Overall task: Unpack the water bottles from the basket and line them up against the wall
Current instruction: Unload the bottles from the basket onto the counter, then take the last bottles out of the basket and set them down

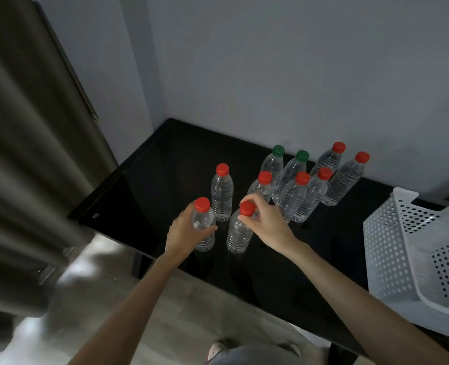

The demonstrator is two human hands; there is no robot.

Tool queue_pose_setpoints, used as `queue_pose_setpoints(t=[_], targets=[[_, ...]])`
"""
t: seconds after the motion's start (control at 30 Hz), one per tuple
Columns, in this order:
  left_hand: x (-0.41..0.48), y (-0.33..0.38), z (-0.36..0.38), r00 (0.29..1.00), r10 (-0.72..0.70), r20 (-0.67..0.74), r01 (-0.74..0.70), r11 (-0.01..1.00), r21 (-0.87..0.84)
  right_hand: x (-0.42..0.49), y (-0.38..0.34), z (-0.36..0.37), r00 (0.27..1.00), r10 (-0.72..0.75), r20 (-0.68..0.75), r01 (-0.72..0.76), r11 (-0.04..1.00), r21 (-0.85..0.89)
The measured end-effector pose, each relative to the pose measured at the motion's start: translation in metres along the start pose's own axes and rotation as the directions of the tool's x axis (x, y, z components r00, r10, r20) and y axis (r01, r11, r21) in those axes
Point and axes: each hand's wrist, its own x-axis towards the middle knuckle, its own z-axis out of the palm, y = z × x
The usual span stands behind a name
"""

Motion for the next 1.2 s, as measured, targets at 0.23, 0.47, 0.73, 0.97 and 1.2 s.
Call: queue_pose_setpoints(t=[0.23,0.47,0.73,0.97,1.2], targets=[[-0.016,0.021,-0.005,0.985,0.066,-0.16,-0.074,0.996,-0.047,-0.01,-0.008,-0.015,0.998,0.007,0.062,-0.001,0.996,-0.094],[-0.037,0.091,-0.007,0.824,0.503,-0.263,-0.47,0.864,0.181,-0.042,-0.026,-0.075,0.982,-0.051,-0.184,0.021,0.987,-0.162],[-0.054,0.193,0.056,0.725,0.669,-0.167,-0.658,0.743,0.121,-0.114,0.008,-0.153,0.884,0.032,-0.467,-0.145,0.967,-0.207],[-0.064,0.261,0.173,0.726,0.687,0.028,-0.686,0.727,-0.03,-0.2,0.082,-0.229,0.731,0.193,-0.655,-0.392,0.904,-0.171],[-0.057,0.326,0.301,0.745,0.639,0.193,-0.633,0.768,-0.098,-0.279,0.16,-0.288,0.711,0.369,-0.599,-0.555,0.818,-0.154]])
